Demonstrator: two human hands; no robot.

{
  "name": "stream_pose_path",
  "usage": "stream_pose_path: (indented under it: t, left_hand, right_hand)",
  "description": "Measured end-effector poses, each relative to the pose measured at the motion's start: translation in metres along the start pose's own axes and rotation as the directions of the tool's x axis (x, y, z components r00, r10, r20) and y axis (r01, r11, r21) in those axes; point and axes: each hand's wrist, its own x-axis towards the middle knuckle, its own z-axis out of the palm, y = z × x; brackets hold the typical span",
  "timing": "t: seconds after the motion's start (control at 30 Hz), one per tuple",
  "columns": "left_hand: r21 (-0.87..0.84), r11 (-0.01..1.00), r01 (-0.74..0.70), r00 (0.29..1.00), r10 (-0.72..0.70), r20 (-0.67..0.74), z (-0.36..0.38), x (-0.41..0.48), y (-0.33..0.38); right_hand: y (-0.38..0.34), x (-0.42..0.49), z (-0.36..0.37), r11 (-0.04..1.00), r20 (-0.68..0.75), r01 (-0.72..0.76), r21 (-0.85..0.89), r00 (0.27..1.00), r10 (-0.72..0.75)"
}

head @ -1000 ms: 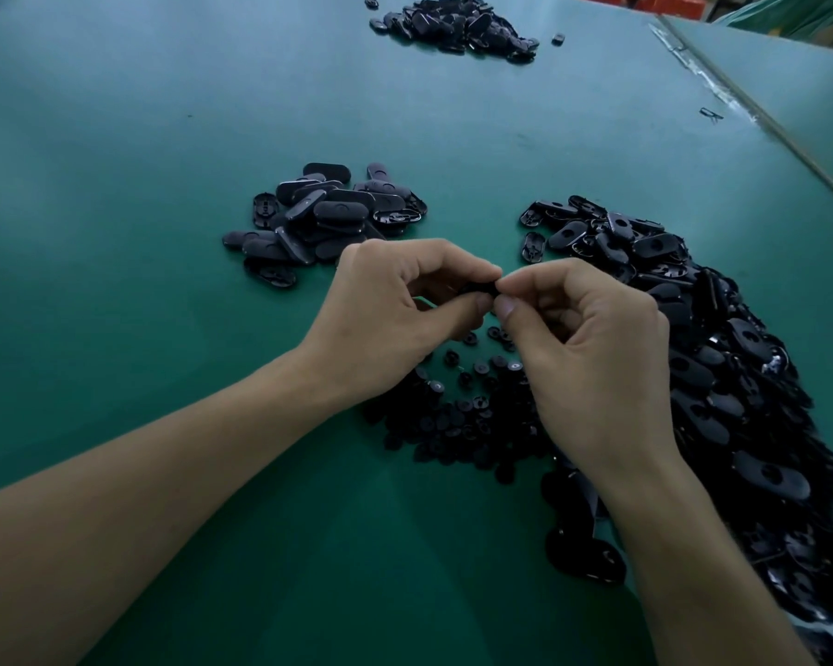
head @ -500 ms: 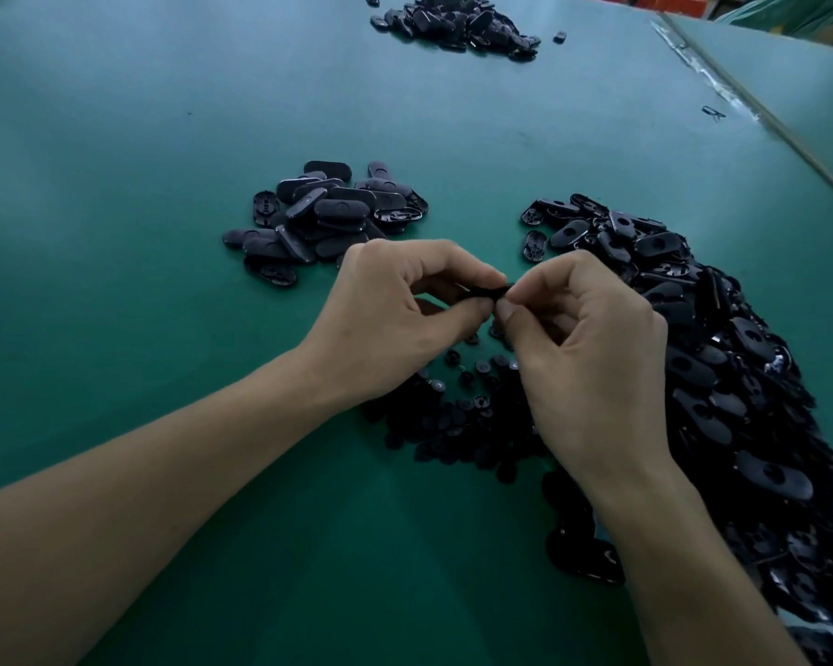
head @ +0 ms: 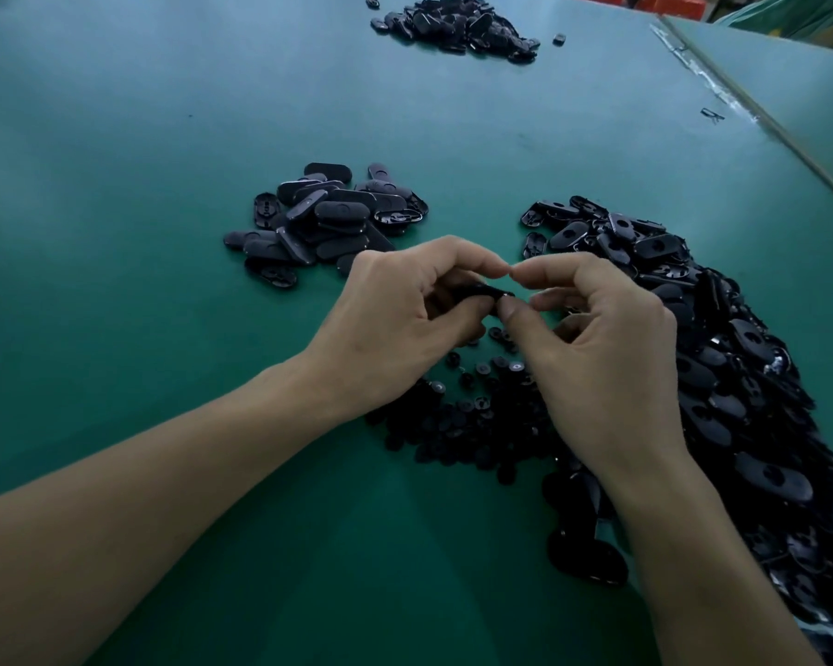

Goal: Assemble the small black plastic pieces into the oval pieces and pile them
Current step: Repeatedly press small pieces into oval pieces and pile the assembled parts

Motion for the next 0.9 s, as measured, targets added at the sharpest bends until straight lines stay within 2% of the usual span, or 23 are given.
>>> stream_pose_path:
  t: [0.13,0.3,0.53,0.9]
  left_hand:
    - [-0.044,0.999,0.015,1.0,-0.015,0.006,-0.001,0.002,-0.0005]
    - [-0.145,0.987,0.067,0.998,-0.065,0.014,-0.0027,0.0031,-0.002]
    - [-0.185,0.979,0.082,0.997,-0.082,0.007,-0.0036,0.0037,-0.0015]
    - [-0.122,0.991,0.062,0.998,-0.061,0.013,-0.0028,0.0045,-0.002]
  right_hand:
    - [0.0051,0.0011,0.0003,0.997,0.104,-0.031,0.064,0.994,0.024]
    - [0.009,0.0039,-0.0015,0.988,0.114,-0.041,0.151,0.993,0.023]
    - [0.0078,0.004,-0.0028,0.98,0.118,-0.039,0.194,0.993,0.016]
    - [0.0031,-0.0004,-0.0021,0.994,0.108,-0.074,0.08,0.992,0.065]
